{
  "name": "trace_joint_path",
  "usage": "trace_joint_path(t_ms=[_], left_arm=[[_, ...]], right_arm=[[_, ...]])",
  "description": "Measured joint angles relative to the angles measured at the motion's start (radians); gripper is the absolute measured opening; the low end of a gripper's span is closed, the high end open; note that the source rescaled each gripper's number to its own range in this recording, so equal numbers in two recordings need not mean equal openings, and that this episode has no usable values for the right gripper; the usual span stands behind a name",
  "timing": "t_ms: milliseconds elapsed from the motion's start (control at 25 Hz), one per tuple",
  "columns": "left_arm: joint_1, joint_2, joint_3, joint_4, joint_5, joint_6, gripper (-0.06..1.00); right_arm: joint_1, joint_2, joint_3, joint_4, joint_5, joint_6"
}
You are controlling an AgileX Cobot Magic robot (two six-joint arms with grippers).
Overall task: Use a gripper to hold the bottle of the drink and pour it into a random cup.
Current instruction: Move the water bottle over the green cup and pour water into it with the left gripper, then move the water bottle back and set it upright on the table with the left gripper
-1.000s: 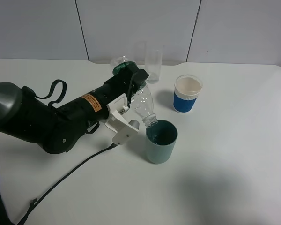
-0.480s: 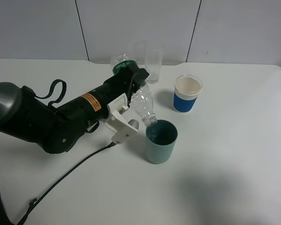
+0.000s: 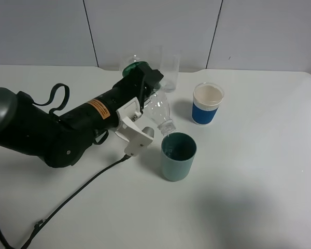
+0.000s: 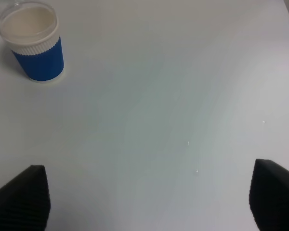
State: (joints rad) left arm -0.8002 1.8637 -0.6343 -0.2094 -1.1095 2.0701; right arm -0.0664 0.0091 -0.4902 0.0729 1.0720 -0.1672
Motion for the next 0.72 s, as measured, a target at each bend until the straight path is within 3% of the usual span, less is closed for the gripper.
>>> trace_joint_path(t_ms=[320,560,720], left_arm=[[0.000,-0.081,0.001,-0.048,0.085,-0.317,0.02],[0.020,-0.154,0.002,-0.043,0.200,-0.710,0.02],[0.077,-0.202,0.002,0.029,0.293,-1.051,0.02]], right_arm=[[0.000,0.000,0.000,0.000,0.000,0.000],[0.000,0.000,0.000,0.000,0.000,0.000],[0.000,0.000,0.000,0.000,0.000,0.000]])
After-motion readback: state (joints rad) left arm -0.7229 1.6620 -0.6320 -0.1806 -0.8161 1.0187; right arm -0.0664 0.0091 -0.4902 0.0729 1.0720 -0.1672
